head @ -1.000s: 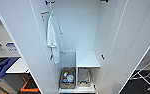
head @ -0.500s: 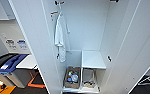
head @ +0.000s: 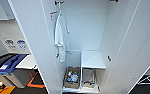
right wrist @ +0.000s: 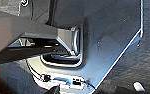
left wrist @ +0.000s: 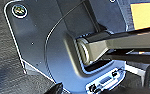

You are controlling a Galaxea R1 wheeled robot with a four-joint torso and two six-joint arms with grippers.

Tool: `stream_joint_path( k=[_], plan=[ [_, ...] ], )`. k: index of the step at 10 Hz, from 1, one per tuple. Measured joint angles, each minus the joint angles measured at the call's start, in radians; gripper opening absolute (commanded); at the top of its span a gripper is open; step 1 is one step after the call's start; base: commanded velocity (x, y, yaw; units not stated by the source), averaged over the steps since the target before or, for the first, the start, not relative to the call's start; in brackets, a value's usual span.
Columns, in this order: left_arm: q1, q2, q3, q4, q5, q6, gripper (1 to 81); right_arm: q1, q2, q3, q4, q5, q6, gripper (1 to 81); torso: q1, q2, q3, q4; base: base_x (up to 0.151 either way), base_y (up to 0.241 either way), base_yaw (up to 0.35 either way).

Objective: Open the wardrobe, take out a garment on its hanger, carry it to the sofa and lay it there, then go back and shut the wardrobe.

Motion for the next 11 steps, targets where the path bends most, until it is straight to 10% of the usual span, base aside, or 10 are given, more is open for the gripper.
stream_joint_path(
  k=[8, 11],
  plan=[
    [0.040, 0.020, -0.001, -0.087, 0.112, -0.094, 81.1, 0.000, 0.003, 0.003, 0.000, 0.000, 0.000, 81.1, 0.000, 0.000, 0.000, 0.000, 0.000, 0.000, 0.000],
    [0.061, 0.034, -0.003, -0.304, 0.179, 0.187, 81.1, 0.005, 0.003, 0.003, 0.000, 0.000, 0.000, 81.1, 0.000, 0.000, 0.000, 0.000, 0.000, 0.000, 0.000]
  ],
)
